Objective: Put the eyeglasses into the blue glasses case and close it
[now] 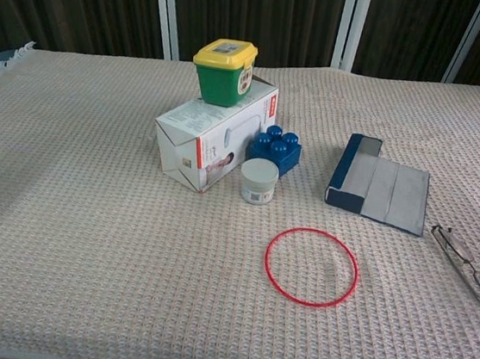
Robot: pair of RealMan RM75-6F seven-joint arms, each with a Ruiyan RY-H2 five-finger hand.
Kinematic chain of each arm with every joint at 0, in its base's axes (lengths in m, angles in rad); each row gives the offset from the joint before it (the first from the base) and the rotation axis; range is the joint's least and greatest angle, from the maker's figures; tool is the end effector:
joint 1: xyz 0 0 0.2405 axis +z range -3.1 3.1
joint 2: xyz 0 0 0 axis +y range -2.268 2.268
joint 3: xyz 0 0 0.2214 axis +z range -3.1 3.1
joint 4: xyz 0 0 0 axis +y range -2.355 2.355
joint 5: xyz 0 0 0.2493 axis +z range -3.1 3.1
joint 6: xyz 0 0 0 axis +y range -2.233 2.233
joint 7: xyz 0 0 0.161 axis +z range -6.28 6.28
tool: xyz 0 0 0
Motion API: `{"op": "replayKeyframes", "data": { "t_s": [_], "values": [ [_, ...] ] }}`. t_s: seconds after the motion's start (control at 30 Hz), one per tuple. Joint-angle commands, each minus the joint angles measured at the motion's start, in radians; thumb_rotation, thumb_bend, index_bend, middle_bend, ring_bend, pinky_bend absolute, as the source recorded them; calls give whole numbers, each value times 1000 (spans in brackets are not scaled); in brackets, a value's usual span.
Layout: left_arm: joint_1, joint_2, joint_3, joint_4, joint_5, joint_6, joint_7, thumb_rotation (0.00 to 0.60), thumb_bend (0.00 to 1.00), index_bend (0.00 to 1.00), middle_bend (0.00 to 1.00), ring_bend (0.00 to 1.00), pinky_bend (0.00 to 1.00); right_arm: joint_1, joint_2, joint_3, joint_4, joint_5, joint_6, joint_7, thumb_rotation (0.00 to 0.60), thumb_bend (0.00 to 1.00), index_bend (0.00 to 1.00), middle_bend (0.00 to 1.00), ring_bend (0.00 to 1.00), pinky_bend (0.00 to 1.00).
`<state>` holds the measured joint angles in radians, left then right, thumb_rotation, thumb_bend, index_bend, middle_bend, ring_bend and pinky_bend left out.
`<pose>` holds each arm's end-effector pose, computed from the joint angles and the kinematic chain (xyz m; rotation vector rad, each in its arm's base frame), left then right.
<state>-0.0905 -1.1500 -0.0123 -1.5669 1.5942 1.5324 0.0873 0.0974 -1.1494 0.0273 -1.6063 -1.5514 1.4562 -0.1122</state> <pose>-0.2870 0.1907 0.0984 -1.4903 -0.7734 -0.8895 -0.2861 -0.1959 0.0883 1.4950 -0.8409 0.8458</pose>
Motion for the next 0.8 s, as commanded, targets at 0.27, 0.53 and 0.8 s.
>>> {"op": "replayKeyframes", "data": {
  "t_s": [0.27,0.53,0.8],
  "values": [
    [-5,9,5,2,9,-8,-24,600,413,0,0,0,33,34,-20,4,40,-23,-35,-28,600,252,65,0,0,0],
    [-4,8,-3,3,5,5,-32,600,413,0,0,0,34,210,-42,-6,221,-155,-226,-201,600,252,224,0,0,0],
    [0,5,-11,1,-16,5,-30,600,413,0,0,0,34,297,-56,-82,287,-301,-293,-264,600,252,256,0,0,0]
  ]
}}
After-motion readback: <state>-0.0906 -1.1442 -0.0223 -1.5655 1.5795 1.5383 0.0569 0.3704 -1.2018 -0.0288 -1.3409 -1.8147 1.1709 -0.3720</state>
